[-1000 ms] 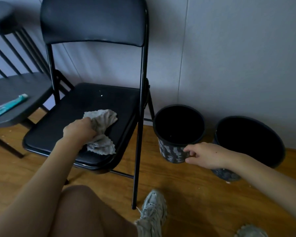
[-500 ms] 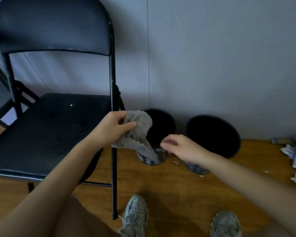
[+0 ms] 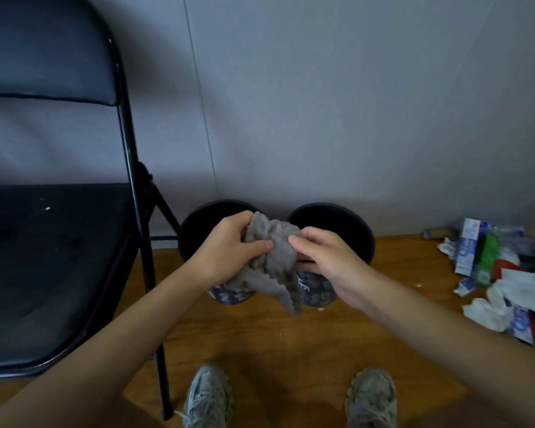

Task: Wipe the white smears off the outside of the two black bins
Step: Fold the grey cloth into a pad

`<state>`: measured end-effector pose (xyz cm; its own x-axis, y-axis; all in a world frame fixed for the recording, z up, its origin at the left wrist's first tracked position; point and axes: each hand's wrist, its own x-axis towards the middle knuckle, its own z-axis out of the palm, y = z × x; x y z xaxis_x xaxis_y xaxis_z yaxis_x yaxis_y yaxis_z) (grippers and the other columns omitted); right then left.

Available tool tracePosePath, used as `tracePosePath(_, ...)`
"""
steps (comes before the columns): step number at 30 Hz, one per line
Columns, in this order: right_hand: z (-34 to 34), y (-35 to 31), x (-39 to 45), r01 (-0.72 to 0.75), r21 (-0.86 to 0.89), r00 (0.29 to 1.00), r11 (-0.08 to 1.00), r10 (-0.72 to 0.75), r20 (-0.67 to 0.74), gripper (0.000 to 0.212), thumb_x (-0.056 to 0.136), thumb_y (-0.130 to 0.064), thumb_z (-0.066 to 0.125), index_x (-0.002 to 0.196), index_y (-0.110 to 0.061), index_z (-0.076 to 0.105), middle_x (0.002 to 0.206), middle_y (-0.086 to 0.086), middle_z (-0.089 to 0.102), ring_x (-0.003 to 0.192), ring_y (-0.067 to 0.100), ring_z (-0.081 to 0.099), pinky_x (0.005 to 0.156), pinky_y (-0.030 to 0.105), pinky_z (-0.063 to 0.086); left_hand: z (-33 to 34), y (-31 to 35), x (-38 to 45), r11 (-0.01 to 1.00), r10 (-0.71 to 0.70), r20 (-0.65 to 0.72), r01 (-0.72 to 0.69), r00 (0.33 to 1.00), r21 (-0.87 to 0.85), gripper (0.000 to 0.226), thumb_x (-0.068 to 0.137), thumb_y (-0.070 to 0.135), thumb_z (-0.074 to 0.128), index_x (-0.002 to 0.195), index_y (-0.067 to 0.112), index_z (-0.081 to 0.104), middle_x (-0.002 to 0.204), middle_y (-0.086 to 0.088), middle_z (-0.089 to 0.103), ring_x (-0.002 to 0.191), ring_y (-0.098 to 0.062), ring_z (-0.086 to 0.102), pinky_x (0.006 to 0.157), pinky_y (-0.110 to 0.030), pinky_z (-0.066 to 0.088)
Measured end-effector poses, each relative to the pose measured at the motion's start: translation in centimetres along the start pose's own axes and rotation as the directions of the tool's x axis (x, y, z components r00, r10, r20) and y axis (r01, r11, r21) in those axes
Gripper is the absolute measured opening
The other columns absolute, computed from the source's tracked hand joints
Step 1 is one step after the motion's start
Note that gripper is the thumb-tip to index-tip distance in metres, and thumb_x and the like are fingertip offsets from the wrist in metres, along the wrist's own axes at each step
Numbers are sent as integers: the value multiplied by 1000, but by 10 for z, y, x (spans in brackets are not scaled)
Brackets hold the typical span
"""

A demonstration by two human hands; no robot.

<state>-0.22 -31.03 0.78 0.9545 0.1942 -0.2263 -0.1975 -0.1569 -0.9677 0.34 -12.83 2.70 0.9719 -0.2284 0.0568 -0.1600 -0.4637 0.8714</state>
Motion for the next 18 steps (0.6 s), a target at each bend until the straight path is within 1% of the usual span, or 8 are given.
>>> tracePosePath(2, -2, 0, 1, -16, -34, 1000, 999, 16, 3, 22, 101, -26, 50, 94, -10, 63, 105, 12, 69, 101, 24, 66, 91, 39, 54, 3, 1, 3, 999, -20, 27, 19, 999, 34, 11, 84, 11, 70, 86, 10, 59, 81, -6, 64, 71, -12, 63, 62, -23, 52)
tracePosePath(5, -4, -2, 6, 8, -192, 1000, 981, -13, -27, 29, 102, -31, 46, 101, -4, 57, 111, 20, 63, 104, 31, 62, 94, 53, 50, 1, 1, 6, 996, -59, 40, 56, 997, 64, 13, 84, 16, 71, 83, 14, 58, 78, -1, 63, 65, -3, 61, 56, -15, 48)
tracePosePath(7, -4, -3, 9, 16, -300, 998, 954, -35, -57, 26, 103, -35, 43, 98, -12, 54, 104, 12, 62, 98, 25, 62, 90, 47, 52, -1, 0, 8, 993, -88, 16, 87, 996, 81, 16, 84, 18, 71, 82, 13, 57, 76, -2, 62, 61, -2, 60, 52, -13, 46)
tracePosePath(9, -5, -5, 10, 32, -415, 994, 909, -73, -84, 25, 103, -36, 40, 95, -15, 49, 92, 3, 57, 85, 16, 59, 75, 30, 50, -3, 0, 9, 990, -120, 4, 119, 993, 74, 17, 84, 19, 72, 82, 12, 56, 74, -1, 61, 58, 2, 60, 49, -11, 43)
tracePosePath(10, -5, -6, 10, 39, -457, 992, 889, -89, -89, 24, 104, -36, 38, 95, -16, 47, 87, -1, 54, 78, 11, 55, 66, 25, 44, -4, -1, 9, 989, -135, 8, 134, 991, 57, 17, 83, 18, 72, 82, 12, 56, 75, -1, 62, 59, 2, 60, 49, -11, 43)
tracePosePath(12, -3, -6, 11, 49, -488, 990, 872, -106, -89, 23, 104, -37, 38, 95, -17, 46, 83, -4, 51, 72, 7, 51, 60, 24, 37, -7, -4, 9, 984, -176, 23, 175, 984, 21, 18, 82, 19, 73, 88, 13, 57, 81, -2, 65, 67, -3, 65, 53, -14, 47)
tracePosePath(15, -1, -5, 14, 52, -475, 989, 879, -111, -98, 26, 104, -35, 39, 98, -11, 47, 84, -3, 50, 74, 10, 49, 64, 29, 37, -15, -6, 10, 955, -272, 81, 279, 959, -98, 25, 81, 16, 73, 99, 10, 58, 92, -9, 70, 78, -17, 70, 62, -24, 55)
tracePosePath(18, -1, -5, 17, 61, -404, 982, 913, -127, -138, 25, 103, -31, 44, 94, -7, 46, 84, 3, 46, 76, 14, 46, 67, 31, 37, -23, -9, 10, 919, -323, 199, 357, 925, -167, 29, 81, 10, 71, 108, 10, 60, 93, -11, 73, 80, -20, 72, 61, -21, 55)
